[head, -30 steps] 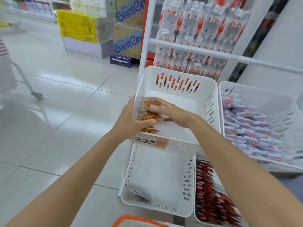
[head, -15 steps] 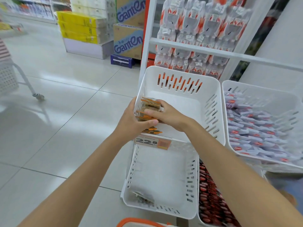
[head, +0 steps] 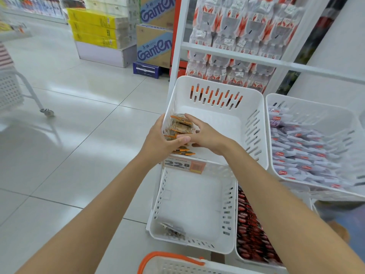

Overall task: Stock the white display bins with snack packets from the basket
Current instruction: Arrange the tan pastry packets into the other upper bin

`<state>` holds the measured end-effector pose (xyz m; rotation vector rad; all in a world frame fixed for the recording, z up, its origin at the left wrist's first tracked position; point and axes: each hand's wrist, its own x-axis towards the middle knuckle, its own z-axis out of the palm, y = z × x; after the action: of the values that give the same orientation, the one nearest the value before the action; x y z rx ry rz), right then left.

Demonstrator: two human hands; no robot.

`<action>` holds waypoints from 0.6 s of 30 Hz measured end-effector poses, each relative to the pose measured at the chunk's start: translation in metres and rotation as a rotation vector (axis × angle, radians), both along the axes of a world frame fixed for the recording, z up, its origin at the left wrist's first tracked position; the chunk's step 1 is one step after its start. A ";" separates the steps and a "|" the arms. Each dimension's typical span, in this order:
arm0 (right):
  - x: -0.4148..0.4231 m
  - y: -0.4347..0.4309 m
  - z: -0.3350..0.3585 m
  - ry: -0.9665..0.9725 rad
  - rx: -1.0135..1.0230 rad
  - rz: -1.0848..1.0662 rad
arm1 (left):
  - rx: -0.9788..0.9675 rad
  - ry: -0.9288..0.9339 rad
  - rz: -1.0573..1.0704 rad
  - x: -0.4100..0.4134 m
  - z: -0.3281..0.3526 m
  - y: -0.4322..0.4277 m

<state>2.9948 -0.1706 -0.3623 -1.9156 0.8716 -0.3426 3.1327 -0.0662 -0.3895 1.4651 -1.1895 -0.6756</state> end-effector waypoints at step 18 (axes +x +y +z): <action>-0.189 0.234 -0.106 0.213 -0.203 -0.269 | 0.474 -0.077 -0.070 -0.150 -0.099 0.208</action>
<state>2.8058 0.0630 -0.4683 -2.0491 1.2836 -0.4046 2.9831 0.1422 -0.4888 1.8596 -1.1942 -1.0060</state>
